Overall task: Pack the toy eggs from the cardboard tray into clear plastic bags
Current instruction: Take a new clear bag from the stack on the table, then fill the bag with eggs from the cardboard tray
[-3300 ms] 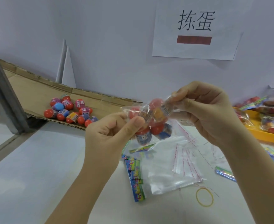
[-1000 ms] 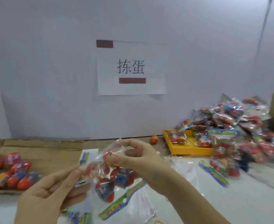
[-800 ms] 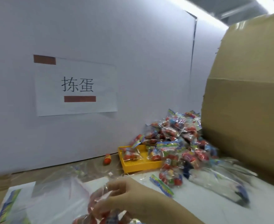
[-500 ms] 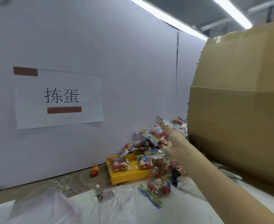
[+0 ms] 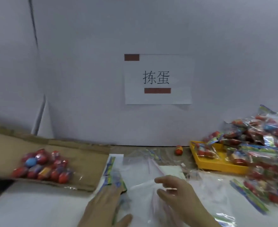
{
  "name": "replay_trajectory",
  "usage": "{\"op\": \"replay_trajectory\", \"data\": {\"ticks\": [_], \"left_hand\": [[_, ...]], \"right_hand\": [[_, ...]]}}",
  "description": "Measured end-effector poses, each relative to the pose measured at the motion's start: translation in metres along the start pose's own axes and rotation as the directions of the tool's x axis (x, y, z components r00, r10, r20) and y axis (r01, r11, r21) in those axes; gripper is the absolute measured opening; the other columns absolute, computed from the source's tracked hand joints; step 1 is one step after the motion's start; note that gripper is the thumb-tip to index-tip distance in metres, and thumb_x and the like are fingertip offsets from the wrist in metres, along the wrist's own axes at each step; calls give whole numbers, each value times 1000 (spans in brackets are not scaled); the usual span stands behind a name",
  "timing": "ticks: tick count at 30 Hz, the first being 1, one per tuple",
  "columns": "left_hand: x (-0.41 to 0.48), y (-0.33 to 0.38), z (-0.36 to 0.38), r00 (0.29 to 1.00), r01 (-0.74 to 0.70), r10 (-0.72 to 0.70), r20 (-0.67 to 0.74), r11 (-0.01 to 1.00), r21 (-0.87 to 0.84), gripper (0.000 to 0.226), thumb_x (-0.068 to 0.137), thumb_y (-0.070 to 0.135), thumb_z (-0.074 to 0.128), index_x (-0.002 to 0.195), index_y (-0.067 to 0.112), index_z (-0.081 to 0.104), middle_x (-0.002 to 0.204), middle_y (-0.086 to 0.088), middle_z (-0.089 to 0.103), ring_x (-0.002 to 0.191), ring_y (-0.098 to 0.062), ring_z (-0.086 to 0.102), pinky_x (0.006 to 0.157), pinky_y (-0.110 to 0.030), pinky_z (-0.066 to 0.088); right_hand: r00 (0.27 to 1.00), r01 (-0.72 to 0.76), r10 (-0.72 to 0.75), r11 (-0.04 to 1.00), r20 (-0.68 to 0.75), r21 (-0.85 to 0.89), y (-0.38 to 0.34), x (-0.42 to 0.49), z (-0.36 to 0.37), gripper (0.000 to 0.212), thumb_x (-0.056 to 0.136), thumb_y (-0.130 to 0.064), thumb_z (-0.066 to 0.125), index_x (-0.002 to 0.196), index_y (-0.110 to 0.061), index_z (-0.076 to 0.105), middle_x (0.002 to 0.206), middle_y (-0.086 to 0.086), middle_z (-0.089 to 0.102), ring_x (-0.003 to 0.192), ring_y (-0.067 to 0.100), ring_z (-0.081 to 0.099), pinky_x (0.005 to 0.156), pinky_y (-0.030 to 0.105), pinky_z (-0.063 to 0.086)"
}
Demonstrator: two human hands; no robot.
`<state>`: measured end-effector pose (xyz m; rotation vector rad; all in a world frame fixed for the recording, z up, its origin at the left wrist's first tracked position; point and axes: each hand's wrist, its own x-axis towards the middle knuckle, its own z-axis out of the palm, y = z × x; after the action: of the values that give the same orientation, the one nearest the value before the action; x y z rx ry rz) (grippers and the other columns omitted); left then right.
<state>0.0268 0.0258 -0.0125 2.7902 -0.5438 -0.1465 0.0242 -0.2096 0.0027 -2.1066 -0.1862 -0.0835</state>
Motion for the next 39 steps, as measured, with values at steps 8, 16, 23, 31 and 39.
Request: {"op": "replay_trajectory", "data": {"ticks": [8,16,23,31,39], "left_hand": [[-19,16,7,958,-55,46,-283,998,-23,27,96,50,48,120,39,54,118,20,52,117,-3,48,88,-16,30],[-27,24,0,711,-73,3,-704,995,-70,8,82,28,70,87,31,76,73,17,72,58,-9,65,51,-23,48],[-31,36,-3,552,-172,-14,-834,977,-130,32,86,42,55,92,21,78,86,12,75,74,-4,66,64,-16,48],[-40,40,-5,702,-292,114,-703,947,-138,96,60,73,68,145,45,32,126,38,53,112,18,50,91,-3,40],[-44,58,-15,595,-445,-294,-748,654,-612,16,87,34,65,94,28,78,94,15,75,84,-1,71,71,-7,50]], "right_hand": [[975,214,-204,768,85,-603,15,9,49,31,92,-55,45,119,-45,57,130,-28,46,126,3,37,95,22,21],[952,177,-137,976,-273,127,-7,1,35,52,70,-48,76,114,-57,49,117,-35,43,107,-13,48,91,18,41],[1000,-6,-7,839,23,544,-25,-6,28,34,55,-41,78,84,-23,77,81,4,74,76,17,70,67,24,55],[992,69,-125,676,22,733,-43,-18,20,12,66,-20,81,60,-20,71,93,13,74,88,27,71,70,28,55],[954,286,-288,781,-86,555,-54,-29,21,33,75,-47,61,104,-33,71,114,-3,69,111,17,61,92,39,49]]}}
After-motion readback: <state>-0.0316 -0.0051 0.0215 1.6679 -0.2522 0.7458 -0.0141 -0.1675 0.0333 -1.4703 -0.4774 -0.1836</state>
